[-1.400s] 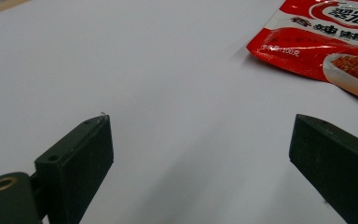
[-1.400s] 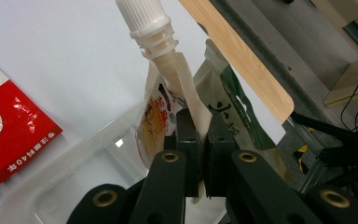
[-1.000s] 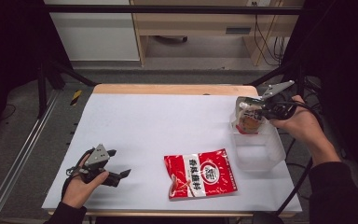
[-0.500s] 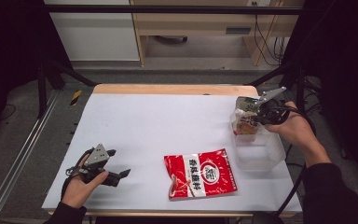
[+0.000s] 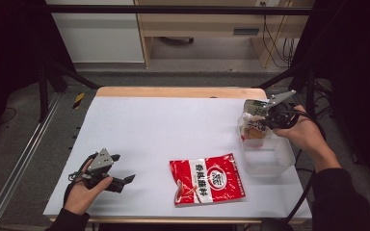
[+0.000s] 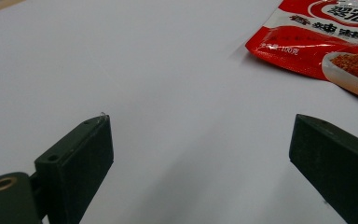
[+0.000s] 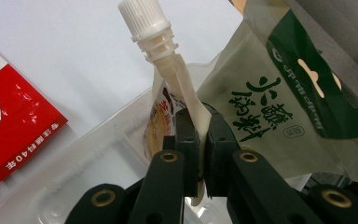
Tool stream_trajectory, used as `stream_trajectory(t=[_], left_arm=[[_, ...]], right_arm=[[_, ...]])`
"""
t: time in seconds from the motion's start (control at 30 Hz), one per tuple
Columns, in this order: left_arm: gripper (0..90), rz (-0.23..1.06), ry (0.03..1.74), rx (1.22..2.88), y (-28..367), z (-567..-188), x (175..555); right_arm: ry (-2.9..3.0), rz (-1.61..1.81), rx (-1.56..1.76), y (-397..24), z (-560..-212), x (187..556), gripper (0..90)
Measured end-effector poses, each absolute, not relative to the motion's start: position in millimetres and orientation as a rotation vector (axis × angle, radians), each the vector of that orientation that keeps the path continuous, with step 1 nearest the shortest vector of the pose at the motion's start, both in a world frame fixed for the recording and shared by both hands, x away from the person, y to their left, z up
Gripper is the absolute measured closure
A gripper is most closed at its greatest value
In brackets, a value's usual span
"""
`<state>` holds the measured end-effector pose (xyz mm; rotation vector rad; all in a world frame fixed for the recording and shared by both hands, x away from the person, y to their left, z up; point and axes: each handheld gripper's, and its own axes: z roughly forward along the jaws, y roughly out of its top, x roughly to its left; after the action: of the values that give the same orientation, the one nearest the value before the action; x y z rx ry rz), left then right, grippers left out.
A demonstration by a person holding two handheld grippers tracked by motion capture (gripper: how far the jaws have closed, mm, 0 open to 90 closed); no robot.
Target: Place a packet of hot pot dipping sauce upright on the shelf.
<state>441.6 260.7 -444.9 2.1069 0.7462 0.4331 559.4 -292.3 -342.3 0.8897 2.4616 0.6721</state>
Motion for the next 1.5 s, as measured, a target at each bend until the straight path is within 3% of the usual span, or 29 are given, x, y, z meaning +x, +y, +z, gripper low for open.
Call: stream_trajectory(t=[0.9,0.97,1.23,1.5], left_arm=[[6.3,0.431,0.738,2.111,259.9,-445.2,441.2],[6.3,0.431,0.739,2.112,259.8,-445.3,441.3],[6.3,0.434,0.741,2.113,259.7,-445.4,441.2],[6.3,0.447,0.74,2.109,259.1,-444.4,441.0]], right_arm=[[2.447,0.701,0.976,-302.8,-343.4,560.0,78.1],[2.44,0.71,0.981,-302.6,-342.9,559.3,74.8],[2.347,0.736,1.006,-302.3,-331.5,549.1,47.7],[2.23,0.78,0.918,-287.7,-305.0,515.3,27.5]])
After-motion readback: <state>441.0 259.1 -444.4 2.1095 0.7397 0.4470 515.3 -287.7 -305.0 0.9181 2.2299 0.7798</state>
